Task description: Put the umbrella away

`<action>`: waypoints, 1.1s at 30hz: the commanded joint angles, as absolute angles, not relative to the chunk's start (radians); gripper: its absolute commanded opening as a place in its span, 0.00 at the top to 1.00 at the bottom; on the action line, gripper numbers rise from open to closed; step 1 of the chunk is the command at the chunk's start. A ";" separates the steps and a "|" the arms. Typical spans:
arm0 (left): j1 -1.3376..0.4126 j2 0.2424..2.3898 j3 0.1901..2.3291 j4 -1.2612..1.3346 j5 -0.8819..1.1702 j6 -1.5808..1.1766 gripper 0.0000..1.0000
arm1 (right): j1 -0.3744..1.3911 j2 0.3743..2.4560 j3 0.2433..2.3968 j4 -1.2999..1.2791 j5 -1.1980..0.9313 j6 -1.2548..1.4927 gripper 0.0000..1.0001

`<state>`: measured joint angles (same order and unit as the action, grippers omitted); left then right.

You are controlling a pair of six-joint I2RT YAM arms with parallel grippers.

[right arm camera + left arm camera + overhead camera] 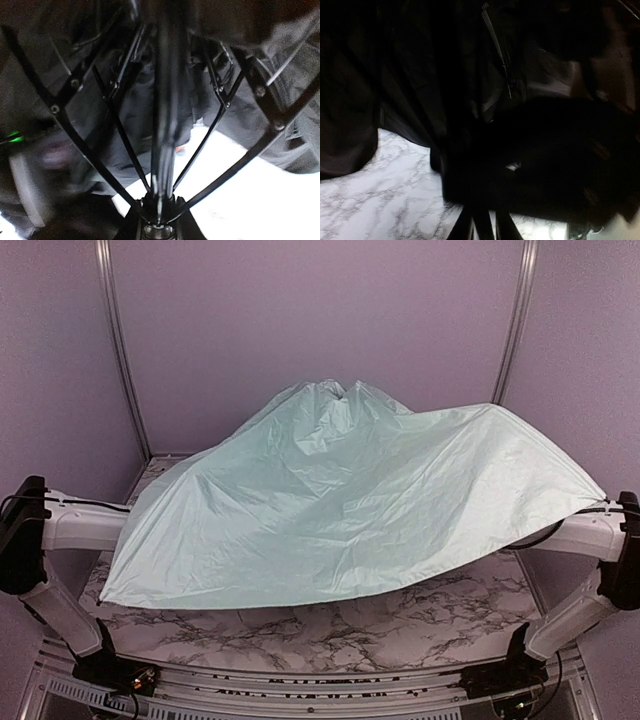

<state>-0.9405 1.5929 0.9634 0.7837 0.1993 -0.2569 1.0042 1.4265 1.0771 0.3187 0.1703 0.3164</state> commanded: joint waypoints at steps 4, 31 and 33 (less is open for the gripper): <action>-0.968 1.513 0.904 0.635 0.175 -0.140 0.71 | 0.860 1.300 1.139 0.389 0.337 0.340 1.00; -0.847 1.176 0.689 0.304 0.409 0.160 0.45 | 0.360 1.275 1.641 -0.503 -0.743 -0.232 1.00; -0.847 1.190 0.716 0.286 0.430 0.173 0.41 | 0.360 1.281 1.645 -0.529 -0.800 -0.262 1.00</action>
